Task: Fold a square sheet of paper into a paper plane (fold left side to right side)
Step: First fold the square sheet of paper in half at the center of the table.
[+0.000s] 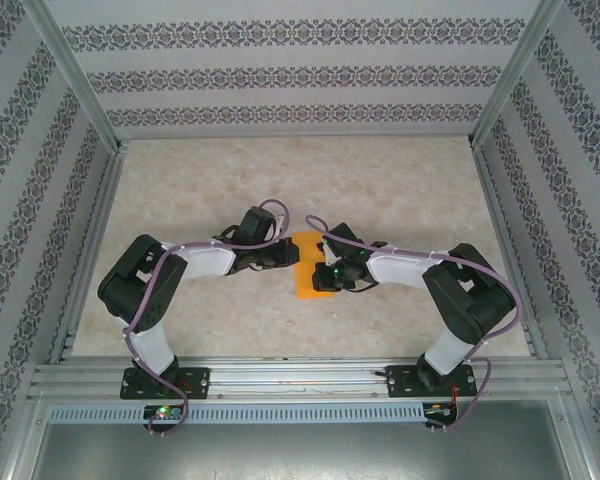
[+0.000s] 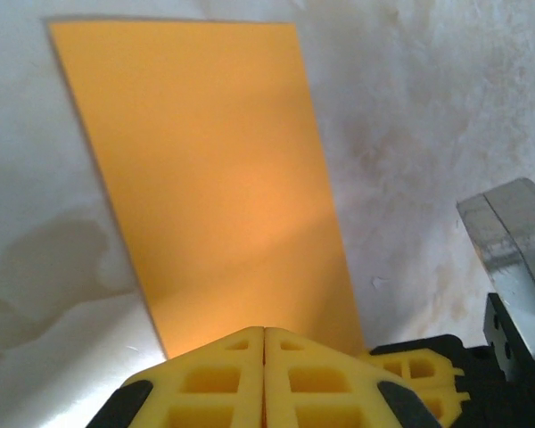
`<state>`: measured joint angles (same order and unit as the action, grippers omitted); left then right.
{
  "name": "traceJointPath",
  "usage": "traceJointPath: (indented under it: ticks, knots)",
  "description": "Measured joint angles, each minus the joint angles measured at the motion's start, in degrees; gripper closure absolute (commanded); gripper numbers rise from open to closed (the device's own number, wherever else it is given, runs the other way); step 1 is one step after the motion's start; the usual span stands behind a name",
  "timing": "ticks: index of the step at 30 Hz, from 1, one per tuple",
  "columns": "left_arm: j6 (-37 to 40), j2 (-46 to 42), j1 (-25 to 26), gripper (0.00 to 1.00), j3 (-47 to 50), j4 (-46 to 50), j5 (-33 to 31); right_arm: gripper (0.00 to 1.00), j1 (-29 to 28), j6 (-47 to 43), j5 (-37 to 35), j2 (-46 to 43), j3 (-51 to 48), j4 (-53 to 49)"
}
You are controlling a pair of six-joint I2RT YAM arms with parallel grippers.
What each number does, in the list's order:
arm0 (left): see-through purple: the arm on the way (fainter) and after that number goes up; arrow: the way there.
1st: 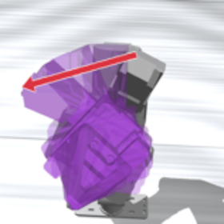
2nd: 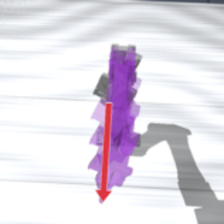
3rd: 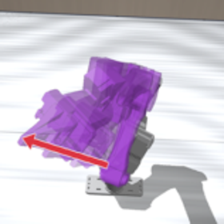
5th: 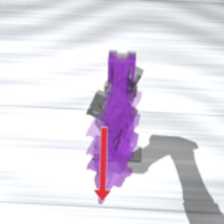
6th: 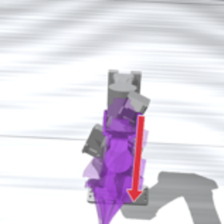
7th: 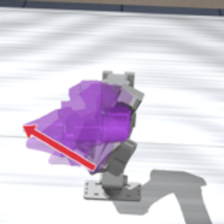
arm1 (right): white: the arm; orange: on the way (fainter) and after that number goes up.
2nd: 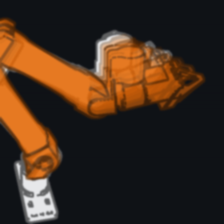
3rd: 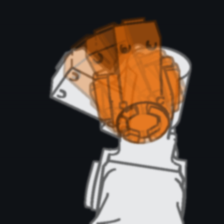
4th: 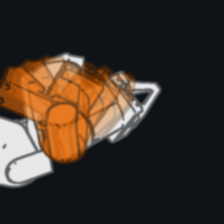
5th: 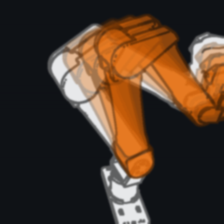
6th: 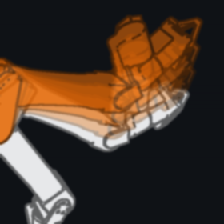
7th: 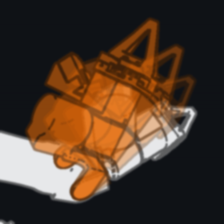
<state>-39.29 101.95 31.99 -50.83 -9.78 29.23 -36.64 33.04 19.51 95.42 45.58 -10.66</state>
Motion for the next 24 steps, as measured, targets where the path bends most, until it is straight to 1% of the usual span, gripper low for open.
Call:
traceJointPath:
  ticks: [7, 13, 17, 21, 24]
  knots:
    - [-1.03, 4.37, 0.68, 0.92, -0.07, -0.07, 0.46, 1.00, -0.24, 0.22, -0.13, -0.02, 0.00, 0.13]
    - [-1.09, 4.83, 0.70, 0.95, -0.76, 0.79, 0.07, 0.82, -0.26, 1.49, 0.33, -0.26, 0.00, -0.26]
    - [-1.07, 4.83, 0.70, 0.96, -0.83, 1.18, 0.04, 0.70, 0.09, 1.75, 1.38, -2.40, 0.48, -2.67]
    - [-1.07, 4.83, 0.70, 0.96, -0.83, 1.18, 0.04, 0.60, 2.91, 1.29, 3.02, -7.28, 0.81, -4.63]
    - [-1.07, 4.83, 0.70, 0.96, -0.83, 1.18, 0.04, 0.56, 6.84, 1.03, 4.59, -10.75, 0.17, -4.98]
